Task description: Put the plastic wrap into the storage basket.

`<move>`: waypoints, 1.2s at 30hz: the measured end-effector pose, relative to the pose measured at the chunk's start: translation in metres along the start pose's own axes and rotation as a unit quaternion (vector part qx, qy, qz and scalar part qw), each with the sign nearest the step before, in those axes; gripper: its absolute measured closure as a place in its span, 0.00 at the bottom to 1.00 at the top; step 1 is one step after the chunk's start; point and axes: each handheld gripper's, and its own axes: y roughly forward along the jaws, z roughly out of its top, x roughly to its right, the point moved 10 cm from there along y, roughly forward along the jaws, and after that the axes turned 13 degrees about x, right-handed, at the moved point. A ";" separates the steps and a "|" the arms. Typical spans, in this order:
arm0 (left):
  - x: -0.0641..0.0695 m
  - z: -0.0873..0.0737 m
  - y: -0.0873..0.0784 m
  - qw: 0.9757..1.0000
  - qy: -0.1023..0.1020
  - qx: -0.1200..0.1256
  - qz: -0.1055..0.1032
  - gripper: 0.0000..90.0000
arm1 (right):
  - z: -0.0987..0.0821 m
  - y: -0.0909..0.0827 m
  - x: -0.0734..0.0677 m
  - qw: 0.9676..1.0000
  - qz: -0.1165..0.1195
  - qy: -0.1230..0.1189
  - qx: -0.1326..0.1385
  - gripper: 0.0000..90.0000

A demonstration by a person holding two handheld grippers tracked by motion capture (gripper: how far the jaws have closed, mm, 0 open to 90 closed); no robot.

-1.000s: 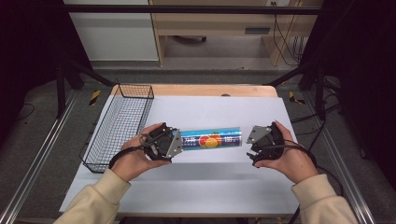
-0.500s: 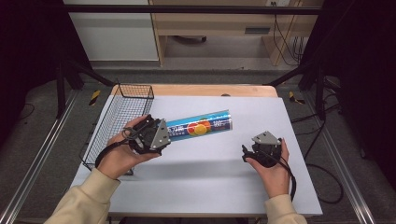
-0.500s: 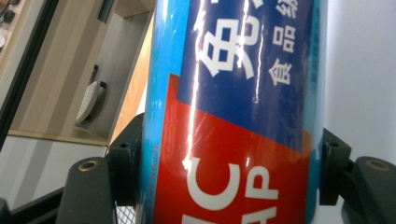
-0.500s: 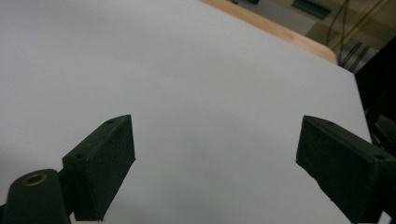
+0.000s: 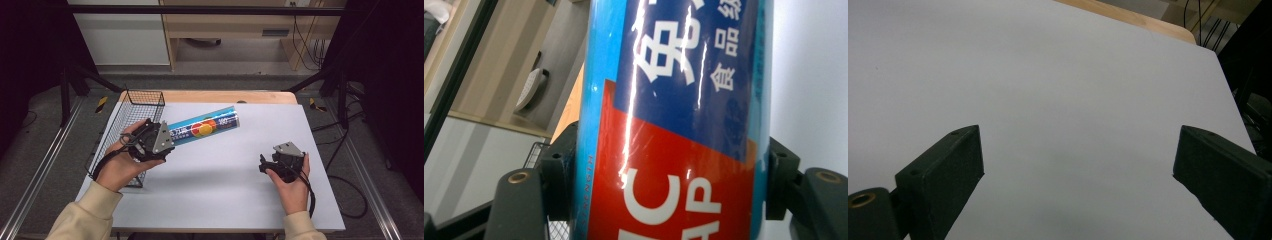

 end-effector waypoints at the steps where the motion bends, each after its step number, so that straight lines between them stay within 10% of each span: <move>1: 0.000 -0.001 0.000 1.000 -0.003 -0.003 0.000 0.34 | 0.000 -0.001 0.001 1.000 0.000 0.003 0.001 0.07; 36: -0.024 -0.027 -0.064 0.994 -0.059 -0.062 0.072 0.34 | -0.017 -0.014 0.018 0.999 -0.020 0.015 -0.023 0.07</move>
